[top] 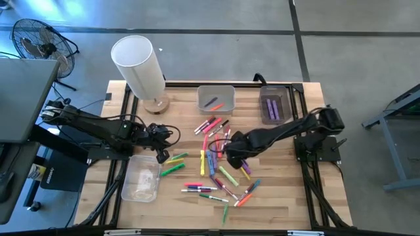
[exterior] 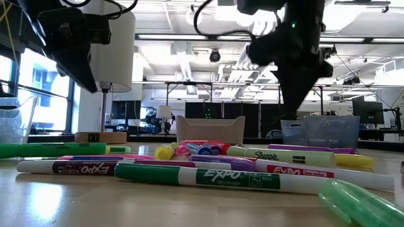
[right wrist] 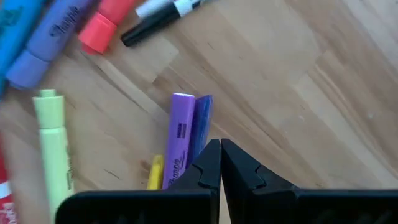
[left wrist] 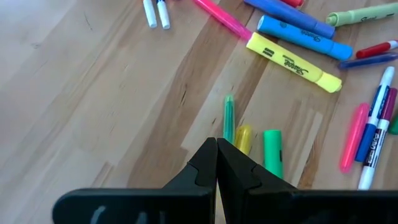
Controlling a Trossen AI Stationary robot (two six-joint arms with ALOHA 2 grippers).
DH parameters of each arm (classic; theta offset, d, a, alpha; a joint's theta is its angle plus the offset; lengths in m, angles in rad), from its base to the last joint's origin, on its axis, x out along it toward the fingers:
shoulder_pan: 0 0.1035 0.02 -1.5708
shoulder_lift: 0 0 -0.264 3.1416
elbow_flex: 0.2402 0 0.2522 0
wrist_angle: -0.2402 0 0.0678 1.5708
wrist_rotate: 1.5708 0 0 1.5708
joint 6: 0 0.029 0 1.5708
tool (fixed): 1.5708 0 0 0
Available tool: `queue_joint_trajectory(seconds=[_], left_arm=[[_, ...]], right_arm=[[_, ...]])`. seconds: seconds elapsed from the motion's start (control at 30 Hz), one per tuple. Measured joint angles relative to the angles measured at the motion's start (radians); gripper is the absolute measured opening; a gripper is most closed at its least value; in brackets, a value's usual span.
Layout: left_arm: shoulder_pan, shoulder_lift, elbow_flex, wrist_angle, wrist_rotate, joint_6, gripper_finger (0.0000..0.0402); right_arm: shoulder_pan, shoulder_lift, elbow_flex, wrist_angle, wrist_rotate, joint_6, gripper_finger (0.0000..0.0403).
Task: Pick & Place Markers
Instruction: Put the purple pen into the white bin
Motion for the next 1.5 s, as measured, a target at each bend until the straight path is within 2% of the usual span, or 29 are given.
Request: queue_joint_trajectory(seconds=[0.13, 0.33, 0.57, 1.2, 1.5], left_arm=[[0.0, 0.0, 0.0, -0.002, 0.01, 0.0, 0.0], [0.0, 0.0, 0.0, -0.003, 0.009, 0.002, 0.0], [0.0, 0.0, 0.0, -0.001, 0.009, 0.02, 0.0], [0.0, 0.0, 0.0, 0.0, 0.007, 0.022, 0.0], [0.0, 0.0, 0.0, 0.0, 0.007, 0.019, 0.0]], right_arm=[[0.0, 0.036, 0.0, 0.008, -0.001, 0.002, 0.0014], [0.0, 0.051, -0.002, 0.03, 0.004, 0.002, 0.006], [-0.001, 0.051, -0.059, 0.111, -0.008, -0.018, 0.0095], [-0.001, 0.047, -0.183, 0.295, 0.024, -0.024, 0.0099], [-0.015, 0.047, -0.189, 0.3, 0.041, -0.024, 0.0099]])
